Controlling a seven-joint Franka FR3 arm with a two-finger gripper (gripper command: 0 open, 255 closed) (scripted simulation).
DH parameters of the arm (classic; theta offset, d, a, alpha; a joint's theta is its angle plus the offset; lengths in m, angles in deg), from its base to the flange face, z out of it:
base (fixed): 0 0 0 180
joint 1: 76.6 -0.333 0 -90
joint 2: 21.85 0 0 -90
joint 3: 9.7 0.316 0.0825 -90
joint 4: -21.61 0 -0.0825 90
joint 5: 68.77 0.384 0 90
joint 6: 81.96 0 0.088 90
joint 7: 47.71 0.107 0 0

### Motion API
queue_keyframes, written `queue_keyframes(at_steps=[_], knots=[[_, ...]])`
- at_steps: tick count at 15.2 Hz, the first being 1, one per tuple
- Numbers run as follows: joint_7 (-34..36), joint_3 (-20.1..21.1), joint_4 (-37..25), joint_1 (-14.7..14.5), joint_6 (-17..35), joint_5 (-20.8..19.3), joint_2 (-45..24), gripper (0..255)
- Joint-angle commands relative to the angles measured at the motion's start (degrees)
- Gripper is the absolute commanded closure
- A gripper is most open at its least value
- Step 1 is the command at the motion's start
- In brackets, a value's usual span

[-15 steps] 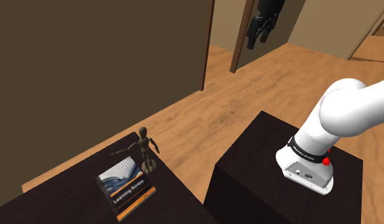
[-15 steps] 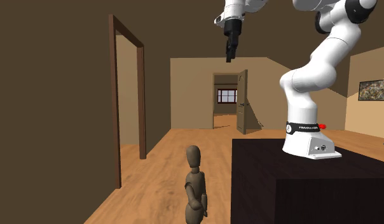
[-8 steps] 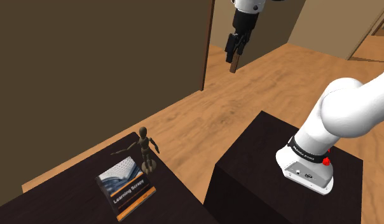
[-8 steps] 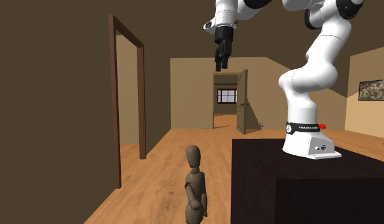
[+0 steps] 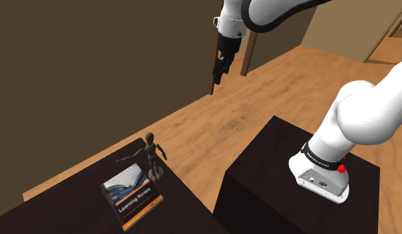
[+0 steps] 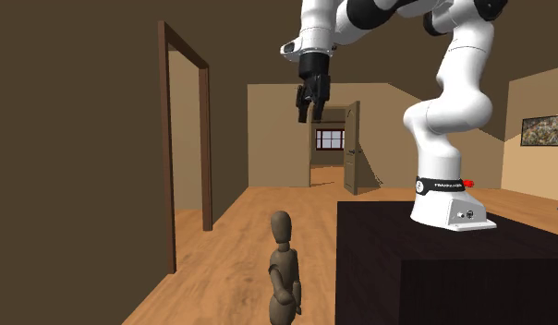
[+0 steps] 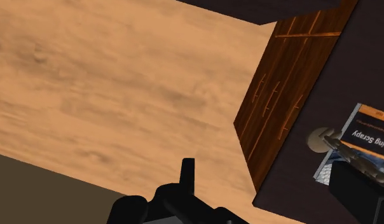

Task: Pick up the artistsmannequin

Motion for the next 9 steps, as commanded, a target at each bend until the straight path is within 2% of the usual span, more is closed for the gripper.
queue_keyframes(at_steps=[1, 9], knots=[[-1.03, 0.72, -0.79, -1.05, 2.96, 0.30, -3.39, 0], [-3.94, 4.30, -5.04, -4.95, 13.02, 0.44, -16.81, 0]])
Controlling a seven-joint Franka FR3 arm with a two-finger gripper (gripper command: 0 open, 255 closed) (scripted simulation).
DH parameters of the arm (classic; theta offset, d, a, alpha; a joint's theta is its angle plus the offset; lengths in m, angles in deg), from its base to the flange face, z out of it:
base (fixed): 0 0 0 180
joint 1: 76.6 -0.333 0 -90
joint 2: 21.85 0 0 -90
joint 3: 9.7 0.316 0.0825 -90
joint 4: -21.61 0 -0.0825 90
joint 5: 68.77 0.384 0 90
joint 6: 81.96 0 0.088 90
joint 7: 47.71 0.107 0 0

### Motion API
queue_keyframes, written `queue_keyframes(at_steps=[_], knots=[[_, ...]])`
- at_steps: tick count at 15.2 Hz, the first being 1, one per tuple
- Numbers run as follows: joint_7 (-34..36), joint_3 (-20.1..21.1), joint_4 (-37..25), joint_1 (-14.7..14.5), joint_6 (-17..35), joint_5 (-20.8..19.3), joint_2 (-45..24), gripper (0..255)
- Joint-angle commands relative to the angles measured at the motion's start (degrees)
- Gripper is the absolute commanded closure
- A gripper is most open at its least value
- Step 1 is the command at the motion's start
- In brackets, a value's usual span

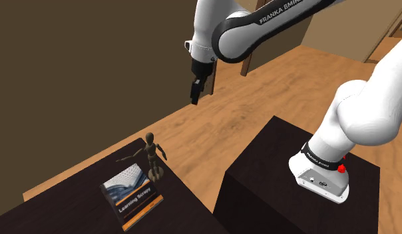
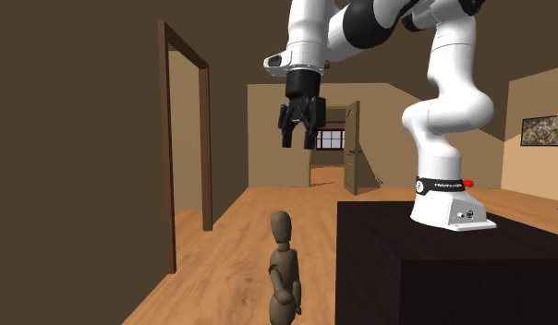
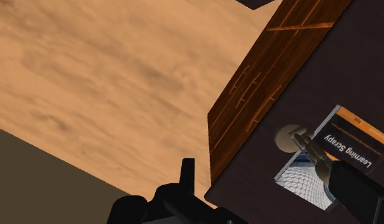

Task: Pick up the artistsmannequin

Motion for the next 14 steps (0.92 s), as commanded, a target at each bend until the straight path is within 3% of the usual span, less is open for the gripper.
queue_keyframes(at_steps=[1, 14], knots=[[-0.63, 0.97, -1.56, -0.94, 2.14, -0.21, -3.42, 0], [-2.56, 5.87, -13.80, -7.50, 12.55, -6.05, -25.23, 0]])
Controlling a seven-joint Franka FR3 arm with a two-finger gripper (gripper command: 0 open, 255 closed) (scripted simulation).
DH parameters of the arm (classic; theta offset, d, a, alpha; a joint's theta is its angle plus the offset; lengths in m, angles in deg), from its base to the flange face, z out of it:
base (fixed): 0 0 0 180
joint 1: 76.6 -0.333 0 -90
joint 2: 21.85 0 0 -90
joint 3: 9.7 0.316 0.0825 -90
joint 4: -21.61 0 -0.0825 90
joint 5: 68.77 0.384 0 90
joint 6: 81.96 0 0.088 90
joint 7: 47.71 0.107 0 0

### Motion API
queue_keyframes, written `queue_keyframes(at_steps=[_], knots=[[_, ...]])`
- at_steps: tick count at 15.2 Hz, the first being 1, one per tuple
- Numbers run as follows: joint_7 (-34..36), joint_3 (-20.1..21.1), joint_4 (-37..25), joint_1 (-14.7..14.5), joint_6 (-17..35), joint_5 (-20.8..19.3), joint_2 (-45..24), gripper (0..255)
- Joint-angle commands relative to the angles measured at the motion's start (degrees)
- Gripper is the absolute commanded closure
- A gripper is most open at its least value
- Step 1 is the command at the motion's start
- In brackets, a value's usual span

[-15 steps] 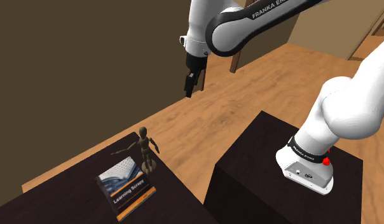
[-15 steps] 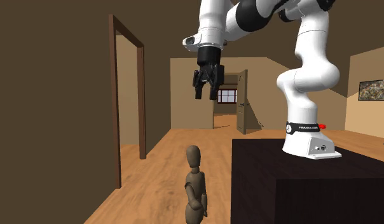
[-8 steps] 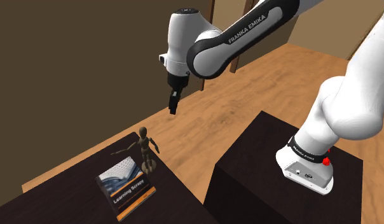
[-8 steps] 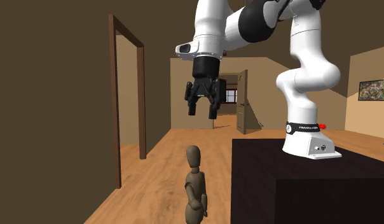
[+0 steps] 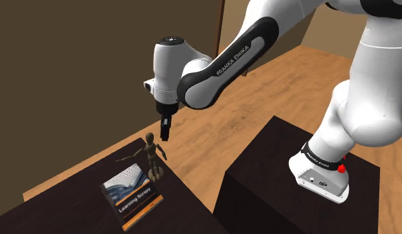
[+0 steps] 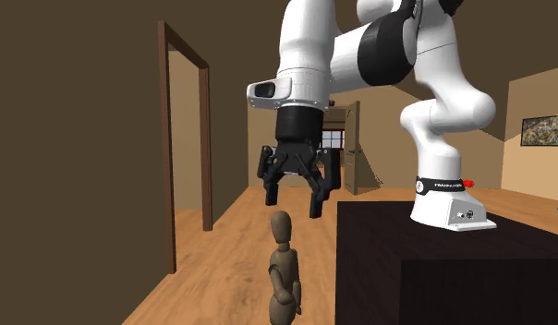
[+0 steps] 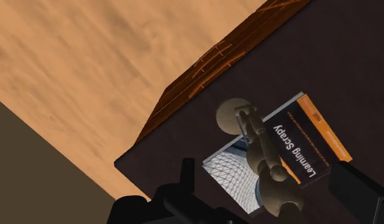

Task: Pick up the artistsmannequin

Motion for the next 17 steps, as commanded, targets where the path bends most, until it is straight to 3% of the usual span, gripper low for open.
queue_keyframes(at_steps=[1, 12, 13, 17], knots=[[-0.05, 0.48, -2.41, -1.33, 1.21, -1.36, -3.54, 0], [1.01, -0.52, -4.10, -3.35, 6.46, -4.16, -10.50, 0], [0.94, -0.50, -4.05, -3.29, 6.44, -4.12, -10.44, 255], [0.94, -0.50, -4.07, -3.29, 6.40, -4.11, -10.41, 255]])
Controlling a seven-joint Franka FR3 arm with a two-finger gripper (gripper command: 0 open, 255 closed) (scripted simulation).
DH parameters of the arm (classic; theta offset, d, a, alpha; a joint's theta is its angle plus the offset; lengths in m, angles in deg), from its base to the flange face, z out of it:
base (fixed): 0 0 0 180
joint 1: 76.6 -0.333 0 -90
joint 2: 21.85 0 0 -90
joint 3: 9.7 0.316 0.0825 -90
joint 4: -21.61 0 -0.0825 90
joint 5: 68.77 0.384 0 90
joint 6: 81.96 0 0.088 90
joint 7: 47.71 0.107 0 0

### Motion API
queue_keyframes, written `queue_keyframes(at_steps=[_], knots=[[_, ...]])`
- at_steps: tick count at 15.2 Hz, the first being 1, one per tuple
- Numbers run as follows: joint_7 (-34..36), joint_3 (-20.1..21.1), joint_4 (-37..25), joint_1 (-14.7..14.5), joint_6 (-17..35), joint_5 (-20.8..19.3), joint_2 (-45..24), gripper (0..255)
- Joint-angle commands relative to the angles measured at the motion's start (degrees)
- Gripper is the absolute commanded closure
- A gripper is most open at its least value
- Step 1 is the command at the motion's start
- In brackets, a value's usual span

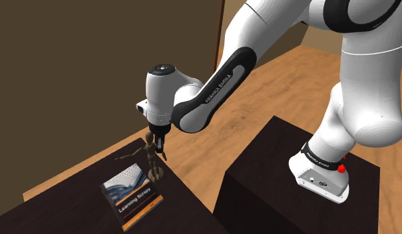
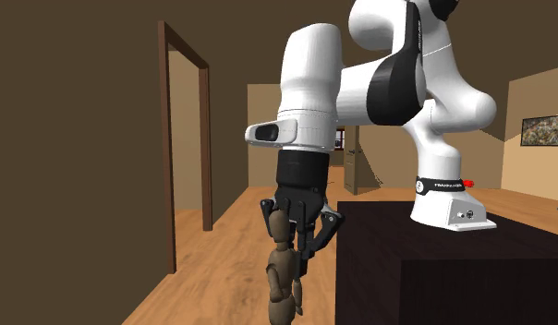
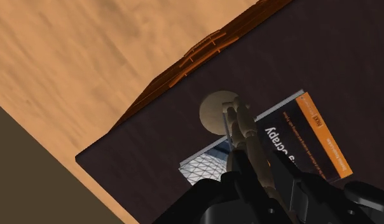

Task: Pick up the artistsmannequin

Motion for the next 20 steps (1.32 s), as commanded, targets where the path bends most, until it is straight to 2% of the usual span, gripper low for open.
queue_keyframes(at_steps=[1, 5, 20], knots=[[0.00, -0.02, 0.02, 0.01, -0.01, 0.00, -0.05, 255], [0.09, -0.05, 0.00, -0.06, 0.06, -0.05, -0.14, 255], [-2.26, 2.15, -0.97, 1.59, -9.12, 3.48, 8.26, 255]])
